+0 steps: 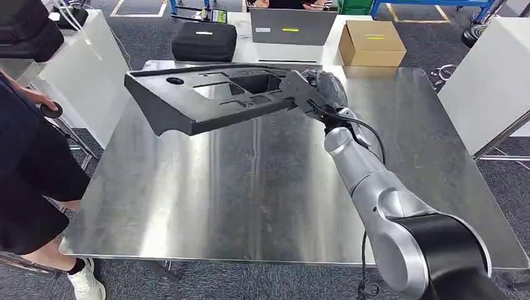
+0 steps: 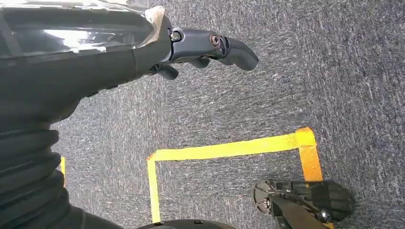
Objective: Take the parts from the cabinet and place them on the table.
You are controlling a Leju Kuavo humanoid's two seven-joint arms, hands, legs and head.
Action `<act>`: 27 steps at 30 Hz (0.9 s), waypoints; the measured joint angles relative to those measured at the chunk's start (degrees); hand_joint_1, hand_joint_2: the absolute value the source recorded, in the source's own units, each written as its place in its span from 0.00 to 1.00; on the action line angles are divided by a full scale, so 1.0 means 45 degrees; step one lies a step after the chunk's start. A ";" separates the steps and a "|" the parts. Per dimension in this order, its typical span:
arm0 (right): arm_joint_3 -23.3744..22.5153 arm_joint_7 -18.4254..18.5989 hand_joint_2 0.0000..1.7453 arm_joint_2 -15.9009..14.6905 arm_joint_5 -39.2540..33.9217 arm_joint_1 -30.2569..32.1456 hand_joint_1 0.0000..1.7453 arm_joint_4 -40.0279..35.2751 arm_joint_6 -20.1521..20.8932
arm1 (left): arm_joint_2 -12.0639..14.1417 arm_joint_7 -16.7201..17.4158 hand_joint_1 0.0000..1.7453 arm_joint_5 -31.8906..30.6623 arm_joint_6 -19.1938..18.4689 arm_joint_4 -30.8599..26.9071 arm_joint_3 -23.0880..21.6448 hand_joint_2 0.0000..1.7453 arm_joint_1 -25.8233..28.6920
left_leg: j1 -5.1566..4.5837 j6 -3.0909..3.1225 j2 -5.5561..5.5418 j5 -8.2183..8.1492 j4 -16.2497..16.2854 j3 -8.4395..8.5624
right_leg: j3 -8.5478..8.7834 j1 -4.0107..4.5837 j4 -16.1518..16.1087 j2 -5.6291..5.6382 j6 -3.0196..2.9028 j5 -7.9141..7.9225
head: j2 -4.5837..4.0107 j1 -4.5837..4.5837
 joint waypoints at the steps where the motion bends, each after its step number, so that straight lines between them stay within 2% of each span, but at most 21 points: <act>1: 0.0000 0.0020 0.00 0.0000 0.0019 0.0000 0.00 -0.0005 -0.0082 | 0.0000 0.0000 0.00 0.0000 0.0005 0.0000 0.0000 1.00 0.0000 | 0.0000 0.0000 0.0000 0.0000 0.0000 -0.0001 | -0.0001 0.0000 0.0000 0.0000 0.0000 0.0000 | 0.0000 -0.0005; 18: 0.0097 0.0097 0.00 -0.0015 0.0402 -0.0002 0.00 -0.0005 -0.0855 | -0.0015 -0.0048 0.00 -0.0117 -0.0015 0.0000 -0.0005 1.00 0.0000 | 0.0000 0.0000 0.0001 0.0000 0.0000 -0.0002 | -0.0001 0.0000 0.0000 0.0000 0.0000 0.0000 | 0.0000 -0.0005; 21: 0.0409 0.0039 0.00 -0.0039 0.0948 -0.0012 0.00 0.0000 0.0298 | -0.0015 -0.0117 0.00 -0.0126 -0.0087 0.0000 -0.0005 1.00 -0.0002 | 0.0000 0.0000 0.0009 0.0000 0.0000 -0.0001 | -0.0004 0.0000 0.0000 0.0001 0.0001 0.0001 | 0.0000 -0.0005; 23: 0.0720 0.0137 0.00 -0.0024 0.1469 0.0046 0.00 0.0000 0.0112 | -0.0015 -0.0121 0.00 -0.0146 -0.0097 0.0000 -0.0015 1.00 -0.0007 | 0.0000 0.0000 -0.0001 0.0000 0.0000 -0.0005 | -0.0003 0.0000 0.0000 -0.0001 0.0000 0.0000 | 0.0000 -0.0005; 25: 0.1435 0.0783 0.00 -0.0049 0.2936 -0.0032 0.00 0.0020 0.0667 | -0.0015 -0.0121 0.00 -0.0238 -0.0131 0.0000 -0.0039 1.00 -0.0006 | 0.0001 0.0000 -0.0003 0.0000 -0.0001 -0.0004 | -0.0003 0.0000 0.0000 -0.0004 -0.0001 -0.0001 | 0.0000 -0.0005; 27: 0.2241 0.0918 0.00 -0.0102 0.3653 -0.0015 0.00 0.0034 0.1322 | -0.0010 -0.0160 0.00 -0.0248 -0.0209 0.0000 -0.0049 1.00 -0.0007 | 0.0001 0.0000 0.0004 0.0000 0.0000 -0.0003 | -0.0006 0.0000 0.0000 -0.0002 -0.0001 0.0000 | 0.0000 -0.0010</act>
